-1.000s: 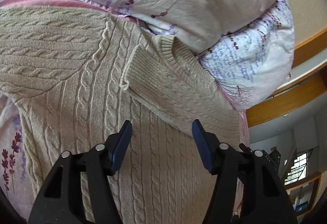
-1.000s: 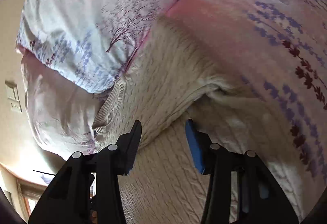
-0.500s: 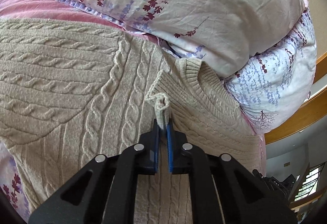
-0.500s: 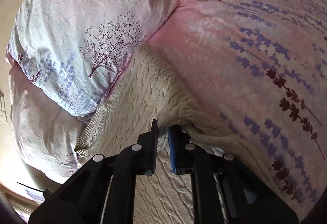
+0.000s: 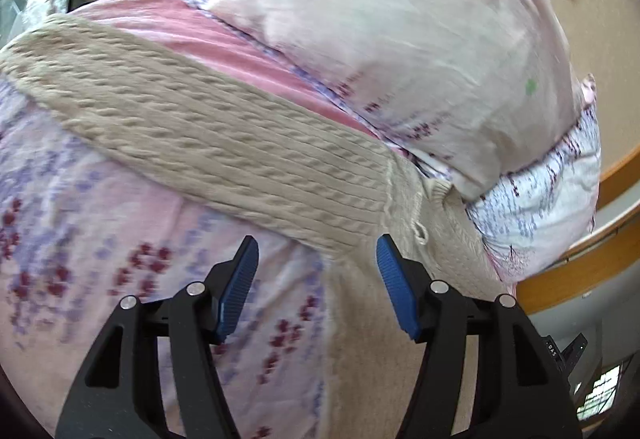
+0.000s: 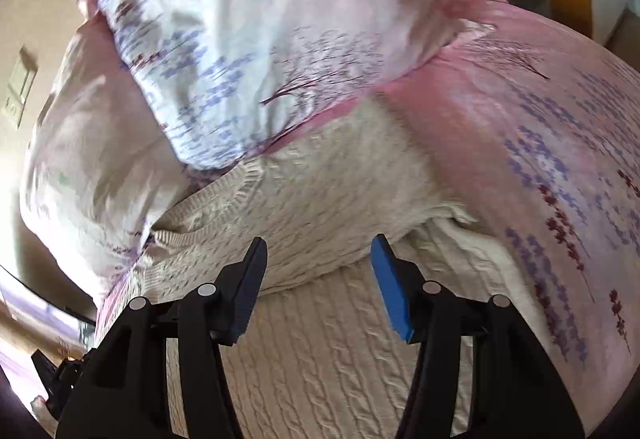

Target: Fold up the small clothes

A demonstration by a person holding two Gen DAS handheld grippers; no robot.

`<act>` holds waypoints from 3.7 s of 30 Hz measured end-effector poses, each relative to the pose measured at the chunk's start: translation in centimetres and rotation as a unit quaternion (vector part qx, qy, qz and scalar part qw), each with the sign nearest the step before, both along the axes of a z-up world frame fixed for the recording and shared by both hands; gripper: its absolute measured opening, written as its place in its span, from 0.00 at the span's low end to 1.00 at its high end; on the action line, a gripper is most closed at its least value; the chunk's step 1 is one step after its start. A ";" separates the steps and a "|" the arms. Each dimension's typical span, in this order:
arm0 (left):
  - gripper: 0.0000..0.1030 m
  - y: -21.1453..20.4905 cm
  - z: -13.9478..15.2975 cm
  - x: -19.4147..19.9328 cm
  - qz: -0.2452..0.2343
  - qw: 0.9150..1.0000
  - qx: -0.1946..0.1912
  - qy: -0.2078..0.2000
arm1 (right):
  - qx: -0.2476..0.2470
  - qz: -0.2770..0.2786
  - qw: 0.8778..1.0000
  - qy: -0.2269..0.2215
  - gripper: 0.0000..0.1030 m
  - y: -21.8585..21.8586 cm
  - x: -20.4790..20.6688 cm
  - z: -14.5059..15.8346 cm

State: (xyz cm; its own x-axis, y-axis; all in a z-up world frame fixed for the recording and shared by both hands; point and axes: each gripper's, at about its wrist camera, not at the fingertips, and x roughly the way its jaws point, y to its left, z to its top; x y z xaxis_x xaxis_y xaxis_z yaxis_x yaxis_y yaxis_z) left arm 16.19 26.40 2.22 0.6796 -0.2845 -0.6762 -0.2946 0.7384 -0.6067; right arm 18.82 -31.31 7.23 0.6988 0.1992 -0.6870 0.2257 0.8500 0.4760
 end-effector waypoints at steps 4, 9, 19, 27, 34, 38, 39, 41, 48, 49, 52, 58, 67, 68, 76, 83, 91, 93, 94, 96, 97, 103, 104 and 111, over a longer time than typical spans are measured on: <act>0.59 5.3 -1.2 -2.1 0.072 0.997 -0.012 0.028 | -0.042 0.077 0.996 0.017 0.55 5.3 2.6 -0.2; 0.56 10.2 -1.7 -2.5 0.151 0.988 -0.030 0.034 | -0.064 0.135 0.988 0.043 0.56 10.0 4.3 -1.3; 0.28 18.8 -2.5 -1.6 0.279 0.958 -0.065 0.025 | -0.060 0.138 0.988 0.031 0.59 8.7 2.6 -0.9; 0.06 14.3 1.1 0.6 0.220 0.970 -0.088 -0.044 | -0.053 0.132 0.990 0.012 0.60 6.6 2.0 -0.1; 0.06 0.5 8.1 4.7 0.045 0.974 -0.150 -0.163 | -0.039 0.130 0.991 0.002 0.61 4.9 2.1 0.6; 0.06 -9.8 9.3 7.8 -0.065 0.967 -0.162 -0.185 | -0.035 0.122 0.992 0.000 0.61 3.6 2.1 0.6; 0.06 -12.4 8.8 8.5 -0.089 0.967 -0.160 -0.176 | -0.034 0.117 0.993 0.001 0.61 3.1 2.0 0.5; 0.07 -17.0 6.9 10.0 -0.129 0.970 -0.145 -0.143 | -0.034 0.109 0.993 0.005 0.61 2.1 2.0 0.2; 0.50 -27.6 -0.3 11.9 -0.264 0.961 -0.076 -0.014 | -0.030 0.082 0.996 0.028 0.61 -0.7 2.1 -0.8; 0.57 -27.9 -0.2 11.7 -0.276 0.958 -0.070 -0.018 | -0.029 0.083 0.996 0.029 0.61 -0.8 2.2 -0.8; 0.70 -26.9 1.3 10.5 -0.298 0.951 -0.066 -0.045 | -0.033 0.103 0.994 0.023 0.61 0.0 2.5 -0.1; 0.77 -18.2 2.9 7.9 -0.234 0.970 -0.022 -0.054 | -0.084 0.218 0.972 -0.023 0.55 6.9 3.6 2.9; 0.73 -8.4 -0.2 5.5 -0.141 0.990 -0.027 -0.003 | -0.257 0.421 0.863 -0.103 0.52 25.0 3.6 2.7; 0.72 -8.2 -0.5 5.4 -0.141 0.990 -0.029 0.001 | -0.282 0.433 0.850 -0.105 0.52 26.4 3.5 2.3; 0.68 -8.4 -1.7 5.4 -0.139 0.990 -0.033 0.011 | -0.389 0.418 0.816 -0.088 0.07 29.1 4.7 -1.0; 0.68 -8.3 -1.7 5.3 -0.138 0.990 -0.035 0.009 | -0.224 0.255 0.932 -0.128 0.06 19.0 5.9 4.7; 0.68 -8.4 -1.7 5.1 -0.137 0.990 -0.027 0.007 | 0.005 0.070 0.997 0.010 0.06 2.1 6.7 -0.5; 0.69 -8.6 -1.7 5.2 -0.138 0.990 -0.023 0.007 | 0.063 0.062 0.995 0.046 0.07 0.5 7.0 -2.5; 0.69 -8.6 -1.7 5.2 -0.137 0.990 -0.023 0.007 | 0.103 0.058 0.992 0.053 0.07 -0.4 7.1 -3.1; 0.69 -8.6 -1.7 5.3 -0.137 0.990 -0.022 0.008 | 0.156 0.054 0.984 0.063 0.15 -1.4 7.4 -3.6; 0.69 -8.6 -1.7 5.3 -0.137 0.990 -0.023 0.008 | 0.174 0.056 0.981 0.065 0.20 -1.6 7.7 -3.6; 0.71 -8.7 -1.7 5.4 -0.137 0.990 -0.022 0.008 | 0.164 0.022 0.985 0.055 0.26 -2.5 7.4 -2.4; 0.71 -8.7 -1.7 5.4 -0.138 0.990 -0.021 0.007 | 0.147 0.016 0.988 0.045 0.32 -2.8 7.1 -2.1; 0.73 -8.7 -1.8 5.5 -0.140 0.990 -0.020 0.006 | 0.142 0.034 0.988 0.053 0.38 -2.4 8.0 -3.2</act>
State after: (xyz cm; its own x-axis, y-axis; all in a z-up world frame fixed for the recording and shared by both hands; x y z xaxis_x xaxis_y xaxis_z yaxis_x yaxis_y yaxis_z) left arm 21.70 17.66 0.45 0.5628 -0.4878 -0.6673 -0.0886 0.7671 -0.6354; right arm 26.80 -33.70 4.05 0.6047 0.4387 -0.6648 0.2343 0.6997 0.6749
